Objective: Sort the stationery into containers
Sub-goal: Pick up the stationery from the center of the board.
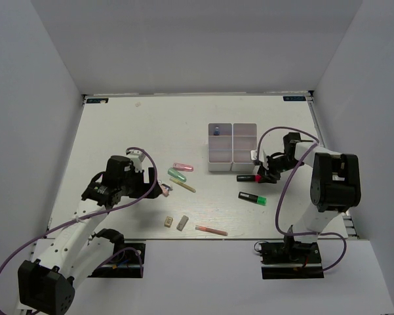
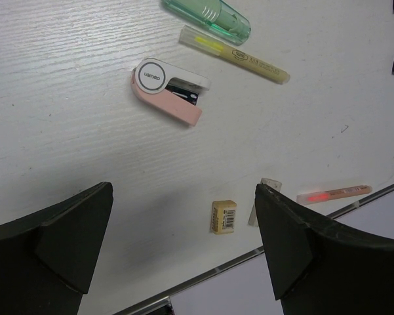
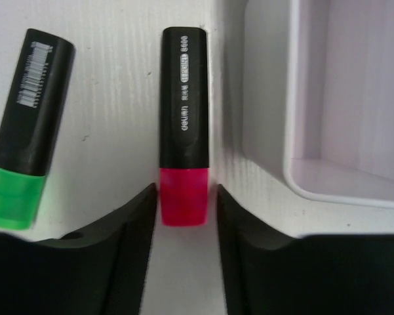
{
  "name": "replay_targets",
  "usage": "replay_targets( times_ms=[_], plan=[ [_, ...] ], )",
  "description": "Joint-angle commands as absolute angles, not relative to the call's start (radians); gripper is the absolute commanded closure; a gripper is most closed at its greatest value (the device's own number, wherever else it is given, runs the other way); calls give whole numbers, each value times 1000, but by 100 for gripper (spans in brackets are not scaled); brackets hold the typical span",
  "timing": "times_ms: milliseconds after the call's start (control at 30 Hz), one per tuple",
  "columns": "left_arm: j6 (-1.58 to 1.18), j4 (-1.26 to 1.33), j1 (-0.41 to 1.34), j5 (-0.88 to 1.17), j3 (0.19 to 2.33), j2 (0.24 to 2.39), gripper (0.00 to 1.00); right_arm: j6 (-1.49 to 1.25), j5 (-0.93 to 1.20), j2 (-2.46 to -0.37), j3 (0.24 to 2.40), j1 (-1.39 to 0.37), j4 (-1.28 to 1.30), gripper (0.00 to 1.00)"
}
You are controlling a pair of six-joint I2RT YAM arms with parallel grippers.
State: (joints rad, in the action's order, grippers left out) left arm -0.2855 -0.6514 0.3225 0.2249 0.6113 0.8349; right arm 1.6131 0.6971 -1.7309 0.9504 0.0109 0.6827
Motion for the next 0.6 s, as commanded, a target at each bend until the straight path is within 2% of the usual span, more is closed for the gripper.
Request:
replay_targets(
  times_ms=[0, 67, 100, 167, 200, 300, 567],
  plan=[
    [-275, -647, 319, 236, 629, 825, 0, 1677, 546, -1778, 919, 5, 724, 59],
    [-273, -649, 319, 235, 629, 821, 0, 1684, 519, -1776, 910, 5, 726, 67],
    [-275, -652, 319, 238, 627, 822, 0, 1684, 512, -1776, 908, 6, 726, 77],
    [-275, -647, 318, 235, 627, 819, 0, 1686, 505, -1773, 907, 6, 726, 84],
    [-273, -649, 318, 232, 627, 819, 0, 1684, 500, -1773, 904, 8, 727, 90],
    [-275, -652, 318, 227, 629, 815, 0, 1680, 492, -1744, 894, 9, 744, 100],
    [-275, -647, 318, 236, 627, 810, 0, 1686, 446, -1528, 882, 11, 885, 100]
  ],
)
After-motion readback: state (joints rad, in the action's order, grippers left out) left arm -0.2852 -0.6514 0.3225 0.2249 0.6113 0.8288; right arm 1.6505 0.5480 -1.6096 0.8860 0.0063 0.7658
